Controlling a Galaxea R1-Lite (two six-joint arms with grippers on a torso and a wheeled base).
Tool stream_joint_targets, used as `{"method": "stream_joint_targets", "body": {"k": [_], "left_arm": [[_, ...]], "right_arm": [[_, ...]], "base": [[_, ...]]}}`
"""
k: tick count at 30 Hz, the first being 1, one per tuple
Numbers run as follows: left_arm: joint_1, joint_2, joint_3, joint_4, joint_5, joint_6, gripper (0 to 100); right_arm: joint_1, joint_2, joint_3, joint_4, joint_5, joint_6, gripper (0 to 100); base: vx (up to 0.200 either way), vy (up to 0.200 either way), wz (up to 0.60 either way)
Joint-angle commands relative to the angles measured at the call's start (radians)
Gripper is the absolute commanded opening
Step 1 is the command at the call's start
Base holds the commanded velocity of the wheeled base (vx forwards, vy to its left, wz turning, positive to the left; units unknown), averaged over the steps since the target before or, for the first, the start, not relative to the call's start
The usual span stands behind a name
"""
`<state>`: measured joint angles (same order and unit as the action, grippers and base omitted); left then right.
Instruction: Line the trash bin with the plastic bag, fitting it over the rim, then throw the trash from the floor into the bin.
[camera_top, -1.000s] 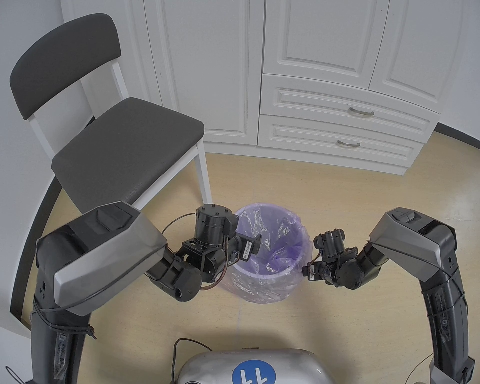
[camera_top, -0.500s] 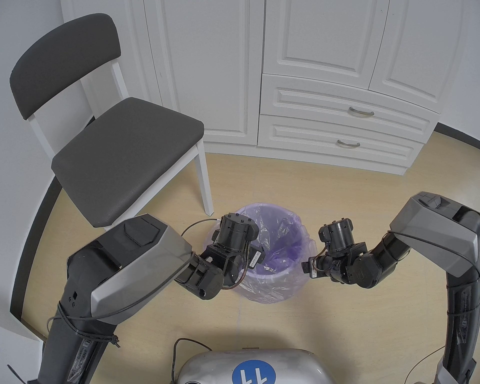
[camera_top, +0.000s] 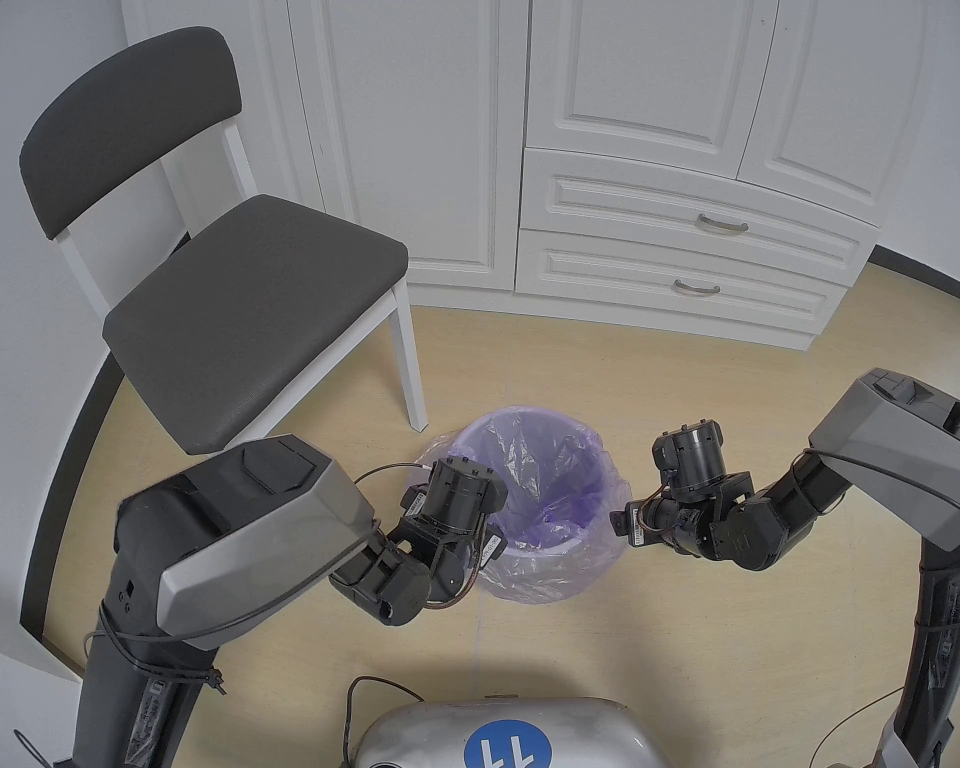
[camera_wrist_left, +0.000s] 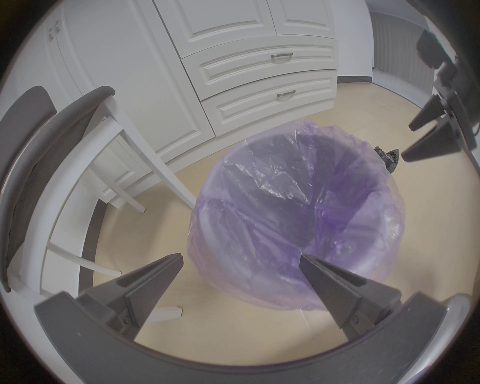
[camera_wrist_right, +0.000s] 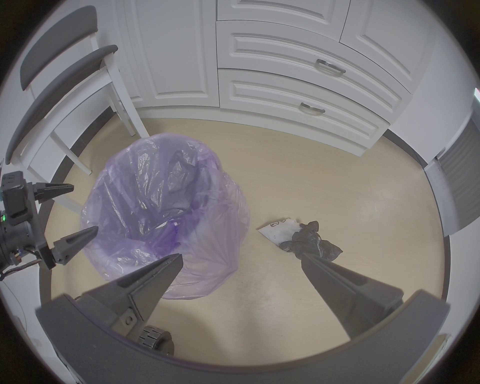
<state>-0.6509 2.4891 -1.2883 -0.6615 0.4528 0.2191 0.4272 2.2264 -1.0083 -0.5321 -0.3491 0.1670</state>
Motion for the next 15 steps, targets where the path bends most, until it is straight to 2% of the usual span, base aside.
{"method": "stream_joint_targets", "body": {"k": [1,8,15], "left_arm": [[0.013,-0.092,0.127,-0.076,0.001,-0.003,100],[0.053,-0.138,0.302,-0.221,-0.002,-0.001,100],[0.099,-0.128,0.371,-0.306,-0.006,-0.003,100]], "right_arm": [[0.002,-0.008,0.01,-0.002,-0.001,-0.001,100],[0.004,-0.005,0.014,-0.002,-0.001,-0.014,100],[0.007,0.004,0.014,-0.002,-0.001,-0.015,100]], "base": [[0.0,0.0,0.0],[0.0,0.0,0.0],[0.0,0.0,0.0]]}}
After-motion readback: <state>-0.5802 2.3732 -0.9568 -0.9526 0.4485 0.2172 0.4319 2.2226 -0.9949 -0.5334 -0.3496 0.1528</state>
